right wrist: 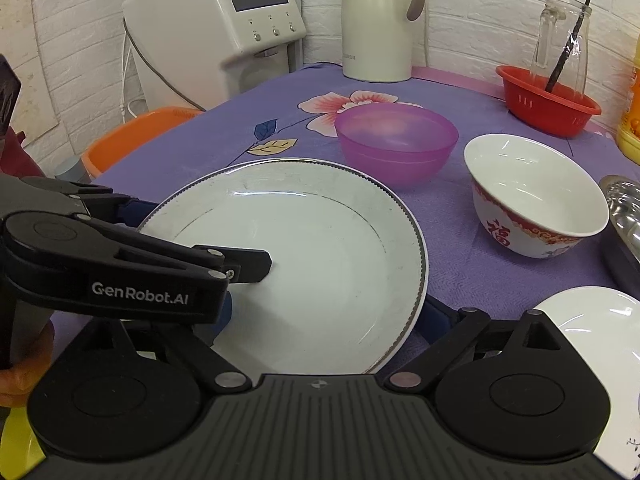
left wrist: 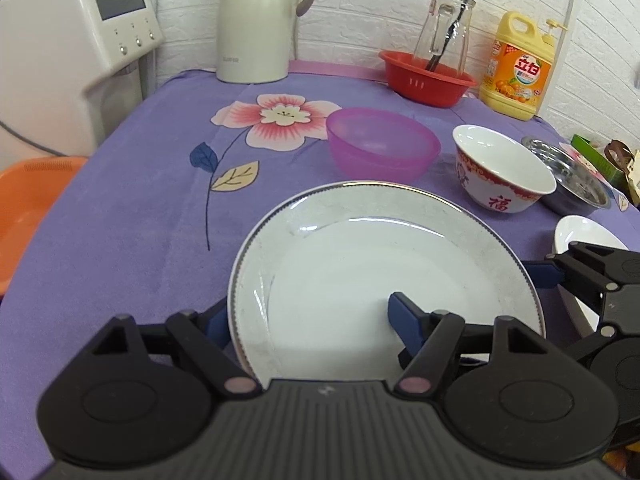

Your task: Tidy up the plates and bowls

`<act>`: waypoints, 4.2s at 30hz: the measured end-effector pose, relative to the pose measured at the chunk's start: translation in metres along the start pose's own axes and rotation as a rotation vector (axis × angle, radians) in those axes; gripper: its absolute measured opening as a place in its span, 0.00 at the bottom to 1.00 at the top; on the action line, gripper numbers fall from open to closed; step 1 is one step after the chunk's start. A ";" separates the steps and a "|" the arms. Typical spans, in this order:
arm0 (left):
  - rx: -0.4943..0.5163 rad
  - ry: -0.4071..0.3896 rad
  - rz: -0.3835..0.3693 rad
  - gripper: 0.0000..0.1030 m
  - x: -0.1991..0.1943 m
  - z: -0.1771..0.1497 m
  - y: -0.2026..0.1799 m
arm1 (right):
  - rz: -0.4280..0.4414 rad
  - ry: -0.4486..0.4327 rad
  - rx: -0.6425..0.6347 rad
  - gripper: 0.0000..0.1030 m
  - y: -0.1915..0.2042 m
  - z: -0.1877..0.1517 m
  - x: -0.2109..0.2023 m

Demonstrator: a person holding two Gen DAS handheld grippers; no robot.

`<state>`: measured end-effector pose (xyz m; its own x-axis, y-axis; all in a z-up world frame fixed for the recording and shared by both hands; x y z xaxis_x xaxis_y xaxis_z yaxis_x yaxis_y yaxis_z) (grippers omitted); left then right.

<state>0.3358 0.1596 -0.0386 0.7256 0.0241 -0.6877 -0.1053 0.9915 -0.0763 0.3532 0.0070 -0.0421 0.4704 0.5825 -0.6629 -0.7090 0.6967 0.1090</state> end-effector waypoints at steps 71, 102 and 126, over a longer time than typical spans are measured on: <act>0.024 -0.174 -0.123 0.76 -0.148 -0.081 -0.058 | -0.226 -0.245 0.224 1.00 0.059 -0.104 -0.167; 0.081 0.132 -0.206 0.78 0.022 0.014 -0.156 | -0.414 -0.146 0.440 1.00 -0.119 -0.102 -0.123; 0.160 0.080 -0.288 0.59 0.025 0.008 -0.177 | -0.409 -0.133 0.343 1.00 -0.105 -0.097 -0.108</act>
<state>0.3784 -0.0138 -0.0364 0.6537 -0.2640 -0.7092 0.2088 0.9637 -0.1662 0.3258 -0.1696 -0.0539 0.7500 0.2678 -0.6048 -0.2529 0.9610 0.1120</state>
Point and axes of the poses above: each gripper's, at about its wrist camera, not at the fingertips, and x roughly the way its jaws point, y to its left, z to its top, the point moved 1 cm from there along x, roughly the way its jaws point, and after that the axes turned 3 degrees about z, right-handed, at the moved point
